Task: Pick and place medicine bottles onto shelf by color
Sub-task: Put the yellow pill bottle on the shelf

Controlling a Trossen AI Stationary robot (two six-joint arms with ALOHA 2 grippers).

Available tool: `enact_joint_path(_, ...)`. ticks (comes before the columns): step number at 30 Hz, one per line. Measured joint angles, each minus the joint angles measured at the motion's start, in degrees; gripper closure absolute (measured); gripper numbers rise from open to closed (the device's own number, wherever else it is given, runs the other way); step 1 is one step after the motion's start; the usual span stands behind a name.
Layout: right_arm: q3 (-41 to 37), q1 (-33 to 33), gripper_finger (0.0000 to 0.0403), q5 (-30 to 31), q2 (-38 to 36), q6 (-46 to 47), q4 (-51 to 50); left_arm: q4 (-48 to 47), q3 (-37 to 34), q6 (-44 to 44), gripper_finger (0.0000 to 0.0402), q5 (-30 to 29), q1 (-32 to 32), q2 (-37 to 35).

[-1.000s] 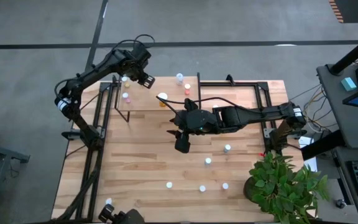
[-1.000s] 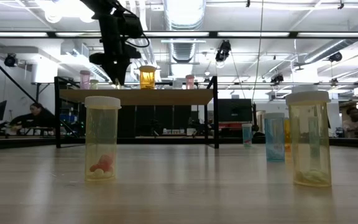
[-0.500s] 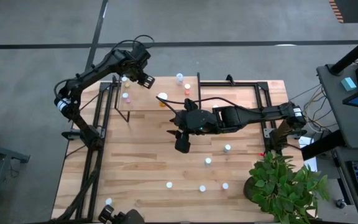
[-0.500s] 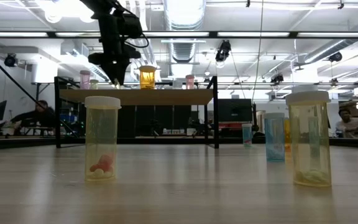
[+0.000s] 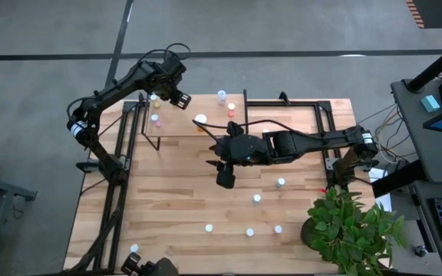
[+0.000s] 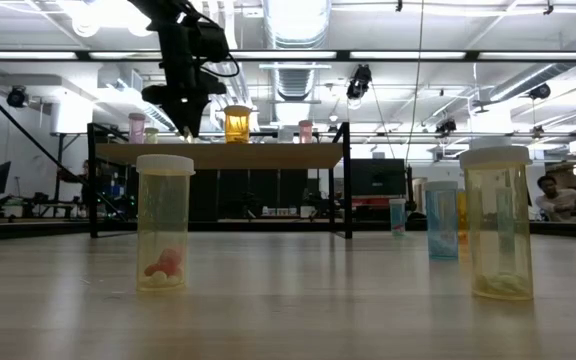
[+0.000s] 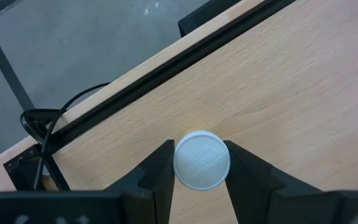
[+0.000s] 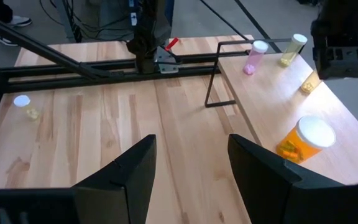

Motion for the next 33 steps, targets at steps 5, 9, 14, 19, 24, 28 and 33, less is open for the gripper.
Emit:
enact_joint_path(5,0.0,0.0,0.0211,0.0,0.0,-0.6,1.2,0.0,0.0,0.0,0.0294,0.0,0.0,0.0)
enact_joint_path(9,0.0,0.0,0.0211,0.0,0.0,-0.6,1.1,0.0,0.0,0.0,0.0294,0.0,0.0,0.0)
enact_joint_path(14,0.0,0.0,0.0211,0.0,0.0,-0.6,1.1,0.0,0.0,-0.1,0.0294,0.0,0.0,0.0)
enact_joint_path(19,0.0,0.0,0.0211,0.0,0.0,-0.6,1.1,0.0,0.0,0.0,0.0294,0.8,0.0,0.0)
enact_joint_path(24,0.0,0.0,0.0211,0.0,0.0,-0.6,1.1,0.0,0.0,0.0,0.0293,2.2,0.0,0.0)
enact_joint_path(28,0.0,0.0,0.0211,0.0,0.0,-0.6,1.1,0.0,0.0,0.0,0.0278,2.1,0.0,0.0)
enact_joint_path(33,0.0,0.0,0.0211,0.0,0.0,-0.6,1.1,0.0,0.0,0.0,0.0242,2.1,0.0,0.0)
